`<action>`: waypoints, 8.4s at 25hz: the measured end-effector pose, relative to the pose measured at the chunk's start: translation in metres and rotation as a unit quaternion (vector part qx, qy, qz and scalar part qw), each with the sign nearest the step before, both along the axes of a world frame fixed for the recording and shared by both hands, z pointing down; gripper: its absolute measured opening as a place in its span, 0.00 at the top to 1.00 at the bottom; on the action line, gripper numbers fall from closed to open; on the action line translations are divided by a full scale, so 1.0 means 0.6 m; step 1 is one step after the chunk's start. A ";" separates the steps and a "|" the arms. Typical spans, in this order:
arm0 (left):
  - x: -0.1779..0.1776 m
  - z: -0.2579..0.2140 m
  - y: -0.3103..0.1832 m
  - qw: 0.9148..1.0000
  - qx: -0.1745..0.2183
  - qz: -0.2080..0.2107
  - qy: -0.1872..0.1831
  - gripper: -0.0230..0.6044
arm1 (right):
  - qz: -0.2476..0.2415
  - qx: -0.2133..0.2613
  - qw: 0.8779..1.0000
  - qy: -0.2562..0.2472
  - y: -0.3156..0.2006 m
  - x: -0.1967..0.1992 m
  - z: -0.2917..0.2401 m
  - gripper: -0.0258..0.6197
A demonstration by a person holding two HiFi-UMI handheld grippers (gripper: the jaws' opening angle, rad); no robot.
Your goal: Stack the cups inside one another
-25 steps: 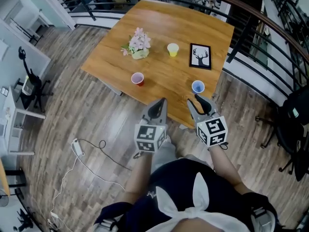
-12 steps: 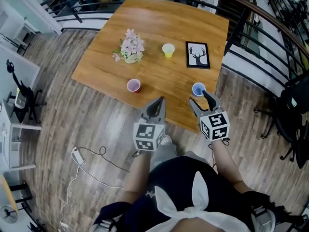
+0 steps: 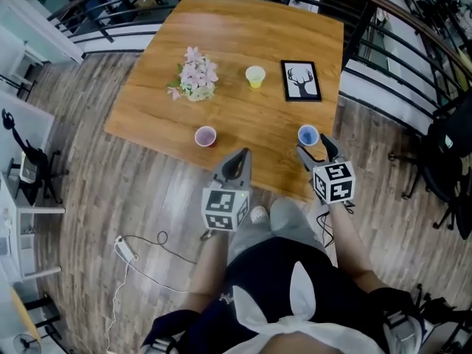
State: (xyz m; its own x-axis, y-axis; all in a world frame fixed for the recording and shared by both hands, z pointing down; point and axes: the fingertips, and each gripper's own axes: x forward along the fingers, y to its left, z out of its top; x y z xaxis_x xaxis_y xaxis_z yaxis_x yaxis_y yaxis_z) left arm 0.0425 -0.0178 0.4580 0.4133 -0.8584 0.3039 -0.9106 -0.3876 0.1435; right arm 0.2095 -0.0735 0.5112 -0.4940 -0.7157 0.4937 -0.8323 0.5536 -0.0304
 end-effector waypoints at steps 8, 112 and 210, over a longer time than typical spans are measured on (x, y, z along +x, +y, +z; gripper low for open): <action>-0.020 0.012 0.002 1.000 -0.008 -0.007 0.008 0.94 | 0.002 -0.023 0.999 0.026 -0.010 0.005 0.029 0.43; -0.227 0.059 -0.099 0.995 -0.059 -0.082 0.007 0.94 | -0.178 -0.032 0.982 0.061 -0.127 -0.263 -0.020 0.47; -0.386 0.151 -0.051 0.968 -0.123 -0.216 0.030 0.94 | -0.406 -0.106 0.904 0.085 -0.076 -0.577 0.114 0.43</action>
State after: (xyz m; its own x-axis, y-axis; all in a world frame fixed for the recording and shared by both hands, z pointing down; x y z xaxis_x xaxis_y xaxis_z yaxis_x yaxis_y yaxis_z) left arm -0.1894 -0.0483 0.5484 0.0543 -0.8600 0.5074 -0.9673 0.0807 0.2404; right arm -0.1368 -0.1189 0.5794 -0.7179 -0.0309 0.6954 -0.1562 0.9807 -0.1177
